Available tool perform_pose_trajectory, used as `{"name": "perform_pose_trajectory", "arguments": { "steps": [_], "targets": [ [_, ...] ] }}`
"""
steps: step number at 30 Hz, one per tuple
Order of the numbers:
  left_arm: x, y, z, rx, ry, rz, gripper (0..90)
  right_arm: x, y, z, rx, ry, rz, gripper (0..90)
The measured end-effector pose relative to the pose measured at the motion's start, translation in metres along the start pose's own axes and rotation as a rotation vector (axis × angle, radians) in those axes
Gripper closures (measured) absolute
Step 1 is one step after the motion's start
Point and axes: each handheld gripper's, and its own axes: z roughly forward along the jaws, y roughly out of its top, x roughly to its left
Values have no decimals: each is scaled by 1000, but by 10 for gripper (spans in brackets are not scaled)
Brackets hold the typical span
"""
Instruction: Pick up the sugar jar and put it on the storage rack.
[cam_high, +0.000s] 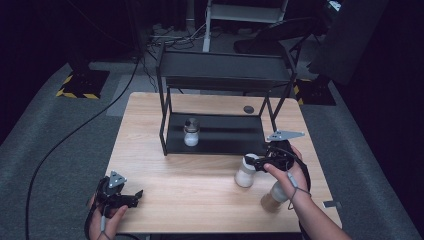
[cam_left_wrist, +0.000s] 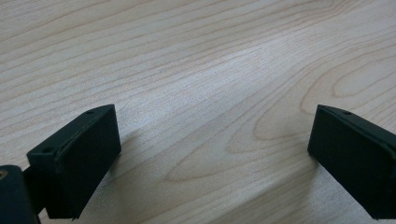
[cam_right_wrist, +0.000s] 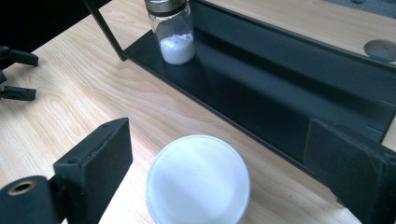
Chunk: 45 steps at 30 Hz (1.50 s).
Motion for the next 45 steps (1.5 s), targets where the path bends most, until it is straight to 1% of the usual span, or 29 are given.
{"name": "perform_pose_trajectory", "arguments": {
  "steps": [10, 13, 15, 17, 22, 25, 32, 34, 37, 42, 44, 45],
  "targets": [
    [-1, 0, 0, 1, 2, -3, 18, 9, 3, 10, 35, -14, 30, 97],
    [-1, 1, 0, 1, 4, -7, 17, 12, 6, 13, 64, -27, 36, 105],
    [-1, 1, 0, 1, 5, -8, 17, 14, 7, 13, 69, -39, 41, 105],
    [-2, 0, 1, 0, 7, -10, 17, 15, 9, 15, 86, -40, 50, 106],
    [-2, 1, 1, 2, 8, -9, 17, 19, 17, 21, 136, -61, 44, 112],
    [-2, 1, 1, 2, 8, -9, 17, 21, 20, 23, 153, -71, 44, 118],
    [-2, 1, 1, 2, 8, -9, 17, 22, 26, 27, 194, -75, 51, 124],
    [-2, 1, 1, 1, 8, -10, 17, 22, 27, 28, 201, -77, 46, 128],
    [-2, 1, 1, 1, 8, -11, 17, 22, 31, 31, 227, -75, 37, 140],
    [-2, 1, 1, 2, 8, -9, 17, 23, 37, 37, 274, -69, 21, 189],
    [-2, 1, 1, 1, 8, -10, 17, 23, 40, 39, 291, -67, 15, 225],
    [-2, 1, 1, 2, 8, -9, 17, 24, 41, 40, 303, -67, 7, 258]
  ]
}}
